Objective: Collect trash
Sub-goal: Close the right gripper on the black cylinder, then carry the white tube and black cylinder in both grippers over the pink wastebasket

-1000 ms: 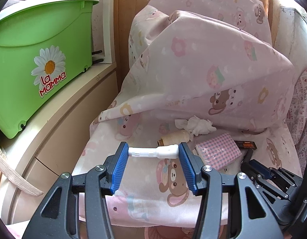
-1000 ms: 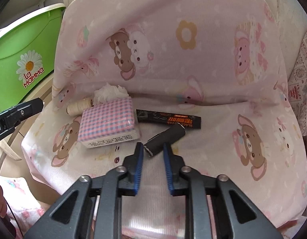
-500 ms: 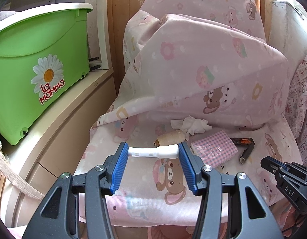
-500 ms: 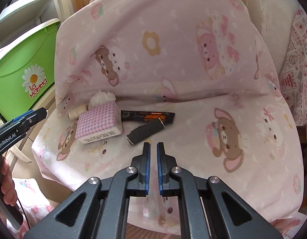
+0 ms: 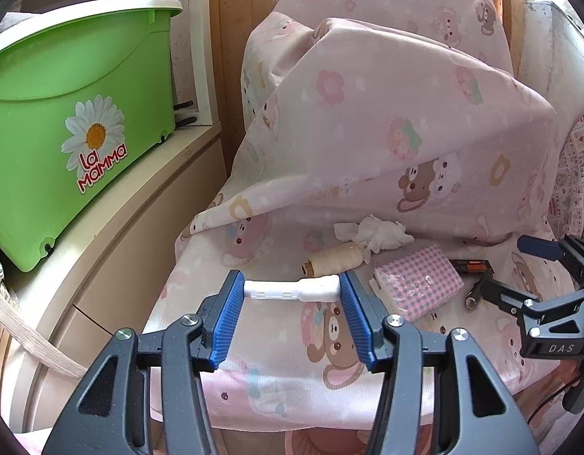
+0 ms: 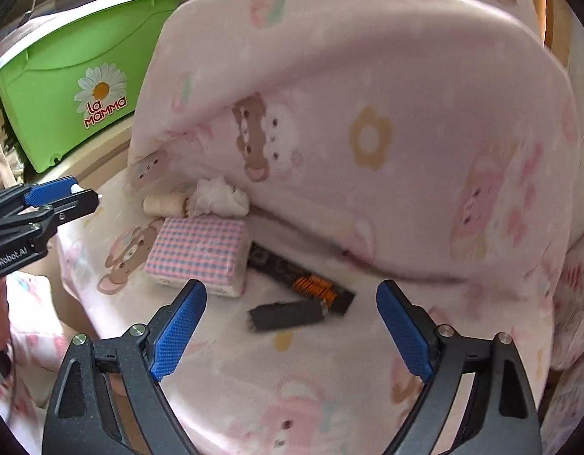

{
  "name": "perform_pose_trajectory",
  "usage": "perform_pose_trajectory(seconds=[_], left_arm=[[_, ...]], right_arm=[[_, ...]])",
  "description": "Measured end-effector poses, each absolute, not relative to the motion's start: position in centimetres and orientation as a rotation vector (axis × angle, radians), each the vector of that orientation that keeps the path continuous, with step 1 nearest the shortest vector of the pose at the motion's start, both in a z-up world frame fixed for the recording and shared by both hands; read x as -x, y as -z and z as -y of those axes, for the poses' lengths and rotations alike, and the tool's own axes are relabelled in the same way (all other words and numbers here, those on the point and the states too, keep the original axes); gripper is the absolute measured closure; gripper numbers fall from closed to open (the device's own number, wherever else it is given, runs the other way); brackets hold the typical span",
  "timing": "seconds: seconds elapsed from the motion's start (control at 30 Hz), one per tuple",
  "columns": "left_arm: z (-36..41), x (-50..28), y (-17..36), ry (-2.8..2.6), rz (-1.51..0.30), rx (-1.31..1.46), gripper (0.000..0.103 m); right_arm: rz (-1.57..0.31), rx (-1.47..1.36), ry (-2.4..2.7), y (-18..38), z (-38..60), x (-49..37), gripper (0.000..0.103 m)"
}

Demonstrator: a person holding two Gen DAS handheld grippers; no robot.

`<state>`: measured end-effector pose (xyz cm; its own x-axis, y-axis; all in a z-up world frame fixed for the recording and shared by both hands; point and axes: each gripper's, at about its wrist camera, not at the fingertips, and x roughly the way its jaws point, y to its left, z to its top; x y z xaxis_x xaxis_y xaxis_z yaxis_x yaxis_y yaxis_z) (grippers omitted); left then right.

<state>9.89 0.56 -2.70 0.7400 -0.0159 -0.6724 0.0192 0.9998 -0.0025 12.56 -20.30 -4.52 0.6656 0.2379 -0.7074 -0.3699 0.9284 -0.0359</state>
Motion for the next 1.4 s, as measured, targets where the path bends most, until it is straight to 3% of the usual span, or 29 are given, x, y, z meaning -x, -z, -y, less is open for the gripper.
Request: perform_pose_trajectory(seconds=[0.23, 0.4, 0.47, 1.4], left_arm=[[-0.4, -10.0, 2.8, 0.018, -0.741, -0.013, 0.052], [0.0, -9.8, 2.6, 0.031, -0.733, -0.025, 0.052], [0.1, -9.7, 2.6, 0.032, -0.731, -0.03, 0.052], [2.6, -5.8, 2.3, 0.123, -0.719, -0.079, 0.052]], right_arm=[[-0.86, 0.169, -0.426, 6.2, 20.4, -13.7, 0.014], [-0.896, 0.142, -0.421, 7.5, 19.9, -14.0, 0.045], [-0.9, 0.153, -0.403, 7.9, 19.8, -14.0, 0.05], [-0.761, -0.046, -0.237, 3.3, 21.0, -4.2, 0.051]])
